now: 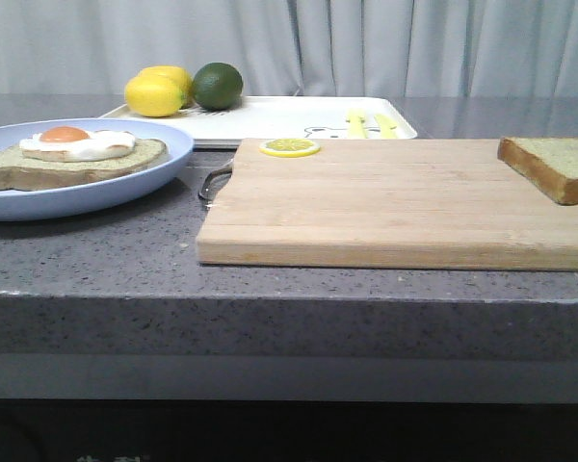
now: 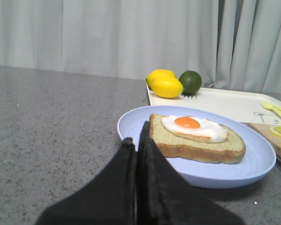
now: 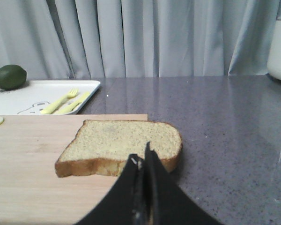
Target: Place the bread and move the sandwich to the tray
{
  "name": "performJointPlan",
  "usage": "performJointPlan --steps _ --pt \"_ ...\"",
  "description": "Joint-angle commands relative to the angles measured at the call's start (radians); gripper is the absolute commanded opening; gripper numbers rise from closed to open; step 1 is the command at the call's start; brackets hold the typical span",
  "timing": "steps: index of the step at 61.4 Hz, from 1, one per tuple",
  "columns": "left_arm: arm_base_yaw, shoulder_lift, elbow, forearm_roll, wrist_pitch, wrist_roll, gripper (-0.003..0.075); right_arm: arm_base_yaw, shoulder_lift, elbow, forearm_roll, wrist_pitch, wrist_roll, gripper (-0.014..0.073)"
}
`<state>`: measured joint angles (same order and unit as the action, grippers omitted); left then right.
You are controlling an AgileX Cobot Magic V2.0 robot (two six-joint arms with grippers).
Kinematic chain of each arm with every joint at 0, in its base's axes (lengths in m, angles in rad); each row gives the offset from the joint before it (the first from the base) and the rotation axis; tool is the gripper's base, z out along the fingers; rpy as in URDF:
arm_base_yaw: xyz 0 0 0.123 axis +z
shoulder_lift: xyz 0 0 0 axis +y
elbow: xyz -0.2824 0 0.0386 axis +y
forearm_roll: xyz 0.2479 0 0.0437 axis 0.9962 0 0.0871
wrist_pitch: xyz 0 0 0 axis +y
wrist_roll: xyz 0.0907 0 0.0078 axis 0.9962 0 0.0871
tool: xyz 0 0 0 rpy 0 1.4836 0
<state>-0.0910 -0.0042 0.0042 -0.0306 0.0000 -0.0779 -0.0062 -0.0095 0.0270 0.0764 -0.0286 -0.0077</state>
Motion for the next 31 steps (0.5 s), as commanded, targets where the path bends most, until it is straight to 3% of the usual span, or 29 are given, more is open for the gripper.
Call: performJointPlan --steps 1,17,31 --pt "-0.002 -0.021 -0.032 -0.011 -0.095 0.001 -0.0020 0.001 -0.019 -0.034 0.004 -0.107 -0.007 -0.0067" --pt "-0.002 0.018 -0.336 -0.023 0.131 0.001 -0.0020 0.001 -0.001 -0.326 0.004 0.149 -0.007 -0.0067" --pt "-0.002 0.229 -0.680 -0.021 0.418 0.003 -0.0020 0.001 0.184 -0.649 0.004 0.449 -0.007 -0.0067"
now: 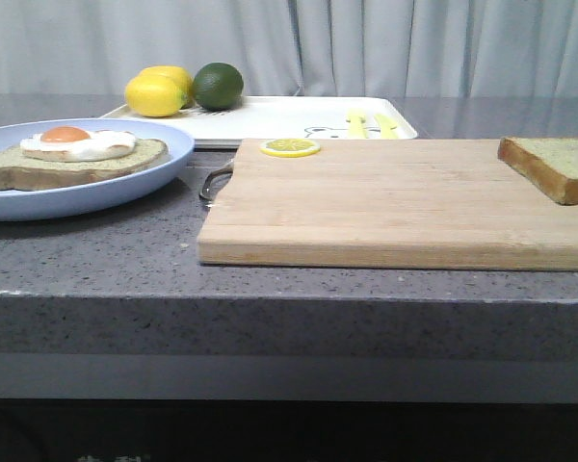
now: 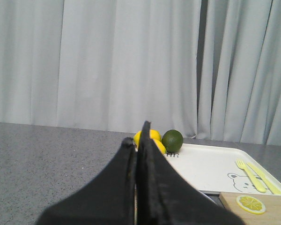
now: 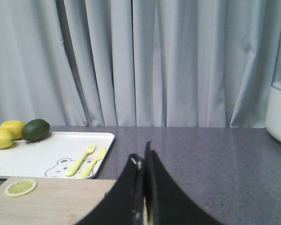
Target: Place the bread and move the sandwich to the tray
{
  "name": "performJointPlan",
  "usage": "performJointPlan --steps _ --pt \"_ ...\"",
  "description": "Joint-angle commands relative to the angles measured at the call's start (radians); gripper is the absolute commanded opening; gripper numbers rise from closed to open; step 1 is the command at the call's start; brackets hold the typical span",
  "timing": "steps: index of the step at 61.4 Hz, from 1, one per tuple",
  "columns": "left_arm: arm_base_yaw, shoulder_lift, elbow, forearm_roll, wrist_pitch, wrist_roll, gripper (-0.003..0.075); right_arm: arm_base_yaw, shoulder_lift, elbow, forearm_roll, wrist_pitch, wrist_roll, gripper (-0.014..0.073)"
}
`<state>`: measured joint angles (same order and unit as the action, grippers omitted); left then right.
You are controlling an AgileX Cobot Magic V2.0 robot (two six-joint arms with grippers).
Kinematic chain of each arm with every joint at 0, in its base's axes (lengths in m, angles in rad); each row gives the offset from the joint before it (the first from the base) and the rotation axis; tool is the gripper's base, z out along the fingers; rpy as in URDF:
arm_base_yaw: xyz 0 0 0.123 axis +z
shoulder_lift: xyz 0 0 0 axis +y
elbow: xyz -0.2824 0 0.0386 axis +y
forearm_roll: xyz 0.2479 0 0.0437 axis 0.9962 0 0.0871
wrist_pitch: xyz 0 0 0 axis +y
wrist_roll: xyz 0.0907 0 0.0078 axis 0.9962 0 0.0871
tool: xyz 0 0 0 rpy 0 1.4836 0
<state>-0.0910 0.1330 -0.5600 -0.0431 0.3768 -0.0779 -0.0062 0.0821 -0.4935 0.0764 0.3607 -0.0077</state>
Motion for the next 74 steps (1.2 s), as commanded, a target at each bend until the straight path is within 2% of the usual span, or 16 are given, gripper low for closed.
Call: performJointPlan --steps 1,8,12,40,45,48,53,59,63,66,74 --pt "-0.002 0.116 -0.145 -0.009 0.067 0.003 -0.0020 0.001 0.107 -0.147 0.004 0.084 -0.007 -0.0067" --pt "-0.002 0.240 -0.277 -0.009 0.190 0.003 -0.0020 0.001 0.226 -0.282 0.015 0.265 -0.007 -0.0067" --pt "-0.002 0.292 -0.317 -0.009 0.196 0.003 -0.0020 0.001 0.276 -0.322 0.038 0.310 -0.007 -0.0067" --pt "-0.002 0.524 -0.306 0.011 0.194 0.003 -0.0019 0.001 0.491 -0.324 0.041 0.369 -0.007 -0.0057" --pt "-0.002 0.545 -0.306 0.035 0.190 0.003 -0.0013 0.001 0.526 -0.324 0.041 0.392 -0.007 0.0012" --pt "-0.002 0.554 -0.306 0.051 0.188 0.003 0.0029 0.001 0.556 -0.324 0.041 0.405 -0.007 0.0136" --pt "-0.002 0.554 -0.306 0.056 0.177 0.003 0.0165 0.001 0.591 -0.324 0.041 0.409 -0.007 0.0370" --pt "-0.002 0.554 -0.306 0.057 0.152 0.003 0.0351 0.001 0.628 -0.324 0.041 0.404 -0.007 0.0545" --pt "-0.002 0.554 -0.306 0.057 0.140 0.003 0.0438 0.001 0.647 -0.324 0.041 0.390 -0.007 0.0598" --pt "-0.002 0.554 -0.306 0.057 0.138 0.003 0.0468 0.001 0.657 -0.324 0.041 0.385 -0.007 0.0603" --pt "-0.002 0.554 -0.306 0.057 0.138 0.003 0.0459 0.001 0.677 -0.325 0.064 0.360 -0.007 0.0603"
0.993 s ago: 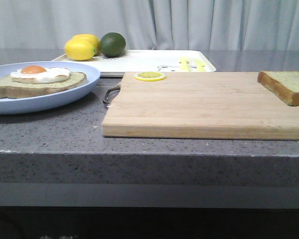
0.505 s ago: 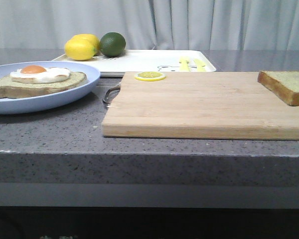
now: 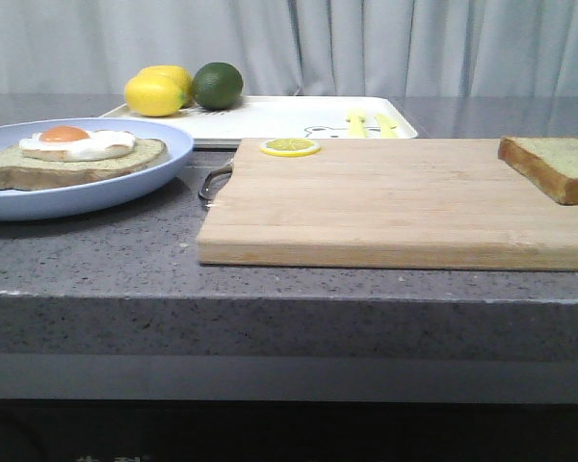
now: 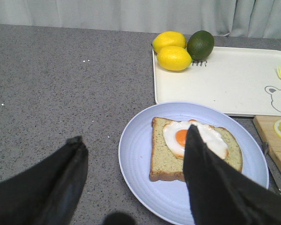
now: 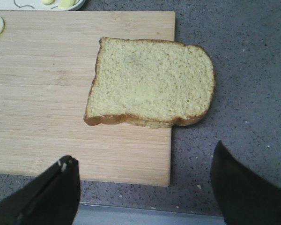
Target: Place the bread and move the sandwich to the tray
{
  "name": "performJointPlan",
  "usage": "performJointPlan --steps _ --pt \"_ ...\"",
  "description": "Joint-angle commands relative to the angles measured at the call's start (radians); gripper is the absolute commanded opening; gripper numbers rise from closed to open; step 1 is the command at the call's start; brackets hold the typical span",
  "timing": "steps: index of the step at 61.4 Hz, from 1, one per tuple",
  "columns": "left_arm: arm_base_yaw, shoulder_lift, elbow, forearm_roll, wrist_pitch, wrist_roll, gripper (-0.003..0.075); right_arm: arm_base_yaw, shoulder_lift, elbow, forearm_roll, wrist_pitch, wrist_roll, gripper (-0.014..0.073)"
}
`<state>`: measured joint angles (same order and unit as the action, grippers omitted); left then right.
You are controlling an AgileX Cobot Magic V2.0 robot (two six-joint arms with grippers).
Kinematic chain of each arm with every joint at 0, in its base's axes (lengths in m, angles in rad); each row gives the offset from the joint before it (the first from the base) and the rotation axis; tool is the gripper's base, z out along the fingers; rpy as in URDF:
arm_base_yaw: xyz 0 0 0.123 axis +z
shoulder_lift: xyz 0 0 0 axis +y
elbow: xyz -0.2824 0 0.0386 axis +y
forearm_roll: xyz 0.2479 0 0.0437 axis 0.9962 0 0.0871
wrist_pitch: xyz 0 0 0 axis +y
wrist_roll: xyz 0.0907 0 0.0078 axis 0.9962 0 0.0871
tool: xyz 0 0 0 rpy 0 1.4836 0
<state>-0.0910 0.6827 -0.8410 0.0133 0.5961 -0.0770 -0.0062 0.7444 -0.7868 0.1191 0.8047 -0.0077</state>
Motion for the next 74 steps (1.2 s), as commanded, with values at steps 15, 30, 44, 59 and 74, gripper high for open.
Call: performJointPlan --steps 15,30,44,59,74 --pt "-0.056 0.004 -0.025 -0.006 -0.085 0.002 0.0448 0.000 0.122 -0.151 0.039 0.035 0.002 0.0603" --pt "-0.128 0.004 -0.029 0.004 -0.045 0.002 0.0445 -0.131 0.307 -0.344 0.040 0.230 0.008 0.0603" --pt "-0.133 0.004 -0.029 0.001 -0.034 0.002 0.0439 -0.422 0.429 -0.382 0.182 0.309 -0.071 0.0603" --pt "-0.133 0.002 -0.029 -0.013 -0.032 0.002 0.0439 -0.640 0.543 -0.382 0.572 0.382 -0.292 0.0603" --pt "-0.133 -0.002 -0.029 -0.032 -0.025 0.034 0.0438 -0.658 0.667 -0.382 0.673 0.424 -0.388 0.0603"
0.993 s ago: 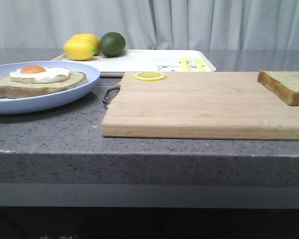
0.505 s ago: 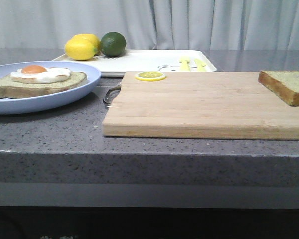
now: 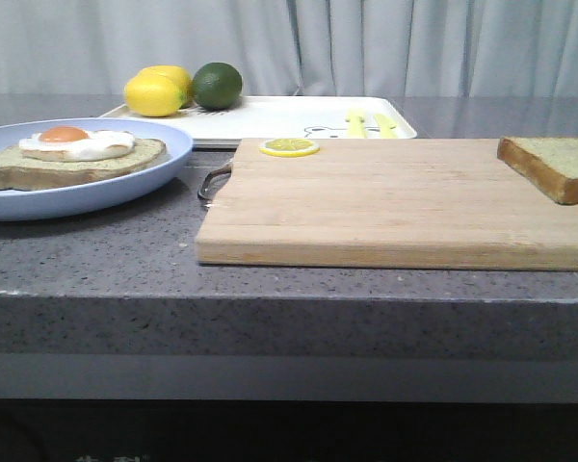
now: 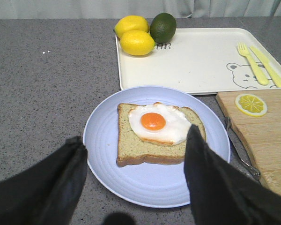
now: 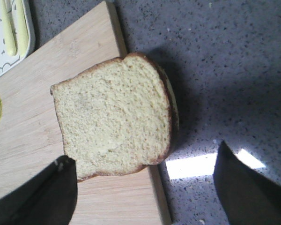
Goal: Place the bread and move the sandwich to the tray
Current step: 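Grasp the bread slice edge with the right gripper and lift it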
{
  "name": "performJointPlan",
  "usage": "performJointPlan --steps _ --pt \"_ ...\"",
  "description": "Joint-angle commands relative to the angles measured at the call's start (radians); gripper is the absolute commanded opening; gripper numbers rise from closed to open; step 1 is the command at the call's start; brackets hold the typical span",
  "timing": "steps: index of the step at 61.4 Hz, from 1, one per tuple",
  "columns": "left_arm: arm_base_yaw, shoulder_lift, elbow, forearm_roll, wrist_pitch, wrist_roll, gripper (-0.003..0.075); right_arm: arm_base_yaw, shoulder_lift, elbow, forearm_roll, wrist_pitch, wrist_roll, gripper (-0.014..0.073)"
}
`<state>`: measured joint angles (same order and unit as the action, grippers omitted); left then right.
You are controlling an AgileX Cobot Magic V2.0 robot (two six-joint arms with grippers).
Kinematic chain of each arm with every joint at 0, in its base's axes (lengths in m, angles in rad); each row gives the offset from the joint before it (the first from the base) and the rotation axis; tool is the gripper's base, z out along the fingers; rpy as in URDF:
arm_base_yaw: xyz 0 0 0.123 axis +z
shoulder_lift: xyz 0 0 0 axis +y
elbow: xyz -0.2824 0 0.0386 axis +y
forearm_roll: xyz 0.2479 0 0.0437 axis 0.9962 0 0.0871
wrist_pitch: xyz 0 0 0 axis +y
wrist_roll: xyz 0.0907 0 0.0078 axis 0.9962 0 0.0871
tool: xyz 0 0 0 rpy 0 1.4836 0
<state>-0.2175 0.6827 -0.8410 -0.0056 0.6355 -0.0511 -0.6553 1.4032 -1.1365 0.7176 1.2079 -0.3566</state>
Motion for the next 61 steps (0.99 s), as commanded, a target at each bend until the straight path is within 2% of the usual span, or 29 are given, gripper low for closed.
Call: performJointPlan --steps 1,20,38,61 --pt "-0.006 -0.002 -0.029 -0.013 -0.065 0.008 0.0438 -0.009 0.017 -0.032 0.078 0.024 -0.045 0.0603" --pt "-0.006 -0.002 -0.029 -0.013 -0.065 0.008 0.0438 -0.009 0.161 -0.032 0.233 0.115 -0.176 0.0603" --pt "-0.006 -0.002 -0.029 -0.013 -0.073 0.008 0.0438 0.009 0.255 -0.032 0.282 0.131 -0.239 0.0603" --pt "-0.006 -0.002 -0.029 -0.013 -0.073 0.014 0.0439 0.067 0.314 -0.032 0.263 0.133 -0.250 0.0603"
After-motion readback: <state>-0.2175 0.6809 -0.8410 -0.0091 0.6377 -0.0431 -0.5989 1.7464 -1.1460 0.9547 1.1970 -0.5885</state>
